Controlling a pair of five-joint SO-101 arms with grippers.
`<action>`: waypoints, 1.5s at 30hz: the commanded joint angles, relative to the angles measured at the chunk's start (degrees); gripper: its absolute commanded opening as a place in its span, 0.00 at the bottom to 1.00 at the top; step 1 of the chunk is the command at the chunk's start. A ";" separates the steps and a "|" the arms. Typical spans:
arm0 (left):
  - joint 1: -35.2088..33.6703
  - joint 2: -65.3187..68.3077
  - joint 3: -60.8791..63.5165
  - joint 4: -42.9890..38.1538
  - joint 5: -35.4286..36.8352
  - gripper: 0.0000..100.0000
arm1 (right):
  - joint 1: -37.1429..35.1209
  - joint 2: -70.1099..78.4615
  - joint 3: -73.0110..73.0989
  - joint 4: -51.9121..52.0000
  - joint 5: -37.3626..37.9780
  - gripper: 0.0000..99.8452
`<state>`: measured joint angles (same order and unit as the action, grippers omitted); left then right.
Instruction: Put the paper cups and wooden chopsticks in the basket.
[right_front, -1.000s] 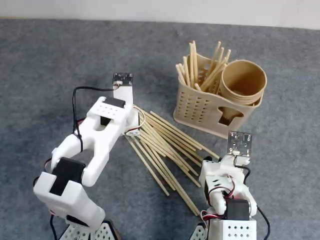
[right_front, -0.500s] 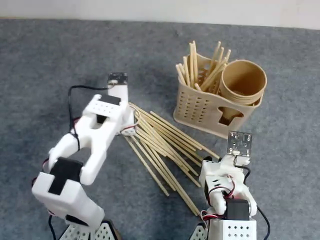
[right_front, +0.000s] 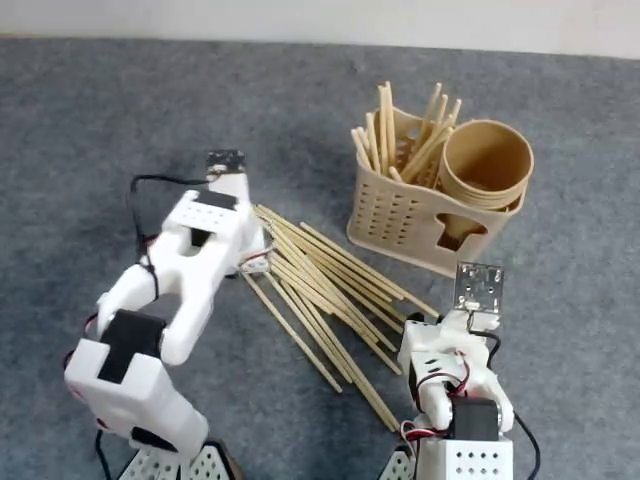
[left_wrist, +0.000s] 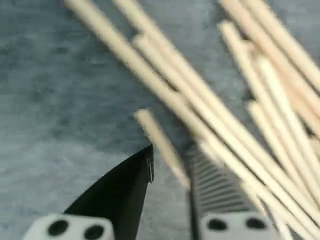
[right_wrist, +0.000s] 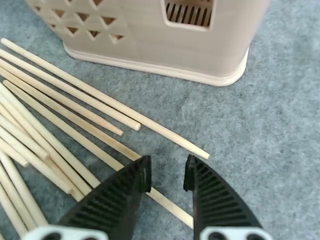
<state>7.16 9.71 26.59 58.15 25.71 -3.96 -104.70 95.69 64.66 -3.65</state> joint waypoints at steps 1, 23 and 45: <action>0.48 0.13 -0.57 0.70 -0.97 0.02 | 0.66 -0.75 4.26 -1.54 0.00 0.12; -1.89 -22.99 -2.42 11.16 -5.54 0.01 | 0.75 -0.75 4.26 -1.54 0.00 0.12; 9.27 -39.87 -26.33 -1.41 -5.80 0.01 | 0.75 -0.75 4.26 -1.54 0.00 0.12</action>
<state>12.88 -27.91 5.93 63.60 20.44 -3.78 -104.70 95.69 64.66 -3.65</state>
